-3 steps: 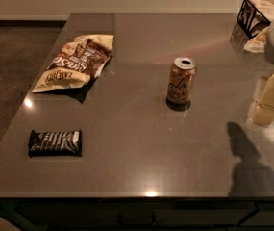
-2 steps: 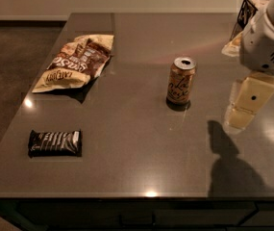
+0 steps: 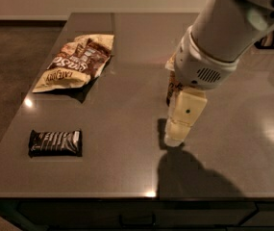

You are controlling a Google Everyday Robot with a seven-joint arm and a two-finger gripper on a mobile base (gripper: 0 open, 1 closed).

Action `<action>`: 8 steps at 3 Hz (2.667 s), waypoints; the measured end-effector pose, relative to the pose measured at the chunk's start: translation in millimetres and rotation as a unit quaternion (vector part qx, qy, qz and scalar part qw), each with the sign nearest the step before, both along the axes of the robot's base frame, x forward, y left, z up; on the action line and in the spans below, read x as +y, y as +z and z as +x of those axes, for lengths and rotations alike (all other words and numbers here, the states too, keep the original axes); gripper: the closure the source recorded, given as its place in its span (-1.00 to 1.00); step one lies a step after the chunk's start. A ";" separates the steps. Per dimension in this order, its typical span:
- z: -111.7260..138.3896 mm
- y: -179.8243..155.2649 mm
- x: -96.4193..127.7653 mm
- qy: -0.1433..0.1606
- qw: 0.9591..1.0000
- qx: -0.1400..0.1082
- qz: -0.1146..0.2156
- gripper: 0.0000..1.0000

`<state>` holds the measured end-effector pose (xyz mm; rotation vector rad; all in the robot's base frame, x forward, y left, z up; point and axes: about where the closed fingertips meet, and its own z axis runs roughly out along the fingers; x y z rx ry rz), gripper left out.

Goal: Move rxbar chocolate near brown chip bag

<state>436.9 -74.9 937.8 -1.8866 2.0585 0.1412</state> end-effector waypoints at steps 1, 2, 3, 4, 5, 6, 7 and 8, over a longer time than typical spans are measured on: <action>-2.7 -12.8 54.6 0.026 1.000 0.009 0.003 -1.00; -11.4 -31.8 101.6 0.048 0.999 0.015 0.000 -1.00; -14.6 -55.6 139.2 0.066 0.998 0.020 -0.004 -1.00; -12.7 -75.6 168.4 0.078 0.997 0.026 -0.013 -1.00; -10.5 -87.5 191.0 0.086 0.995 0.033 -0.022 -1.00; -14.1 -94.2 205.0 0.090 0.995 0.042 -0.025 -1.00; -14.2 -104.7 213.0 0.087 0.994 0.047 -0.035 -1.00; -15.0 -109.8 220.0 0.086 0.994 0.049 -0.041 -0.66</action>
Offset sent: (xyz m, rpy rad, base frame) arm -0.0219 0.1582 -0.0617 -0.0094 0.0570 0.1491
